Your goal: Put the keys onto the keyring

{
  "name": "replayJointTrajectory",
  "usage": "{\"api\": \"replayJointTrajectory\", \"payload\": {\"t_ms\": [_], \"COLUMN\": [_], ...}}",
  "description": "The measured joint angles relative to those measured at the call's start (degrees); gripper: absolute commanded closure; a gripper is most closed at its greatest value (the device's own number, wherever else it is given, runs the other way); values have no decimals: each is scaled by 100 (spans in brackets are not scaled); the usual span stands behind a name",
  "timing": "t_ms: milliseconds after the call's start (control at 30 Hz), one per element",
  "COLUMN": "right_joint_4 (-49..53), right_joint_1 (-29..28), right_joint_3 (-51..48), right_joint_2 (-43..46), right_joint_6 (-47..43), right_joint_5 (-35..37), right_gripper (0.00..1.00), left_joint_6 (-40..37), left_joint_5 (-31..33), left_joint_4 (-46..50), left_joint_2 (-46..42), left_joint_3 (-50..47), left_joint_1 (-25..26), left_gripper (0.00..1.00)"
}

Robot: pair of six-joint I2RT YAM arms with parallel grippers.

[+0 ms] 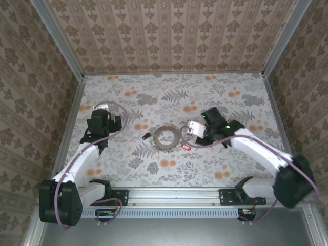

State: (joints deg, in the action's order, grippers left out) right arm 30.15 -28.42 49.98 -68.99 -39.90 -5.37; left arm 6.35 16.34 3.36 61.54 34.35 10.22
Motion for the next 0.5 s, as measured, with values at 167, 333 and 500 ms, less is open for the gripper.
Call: {"api": "replayJointTrajectory", "payload": {"t_ms": [167,333,500], "right_joint_4": [-1888,-3757,-4885], "right_joint_1": [566,780,1255], "right_joint_3": [-686,-1987,-3233], "right_joint_2": [1856,2507,2503], "right_joint_6": [597,1377,2367], "right_joint_5": [90,588,1172], "right_gripper": [1,0,0], "left_joint_6": [-262,-498,-728], "left_joint_5": [-59,-247,-376], "left_joint_4": [-468,-1342,-1943], "left_joint_2": [-160,-245,28], "left_joint_3": [-55,-409,-785], "left_joint_1": [13,103,140], "left_gripper": [0,0,0]}}
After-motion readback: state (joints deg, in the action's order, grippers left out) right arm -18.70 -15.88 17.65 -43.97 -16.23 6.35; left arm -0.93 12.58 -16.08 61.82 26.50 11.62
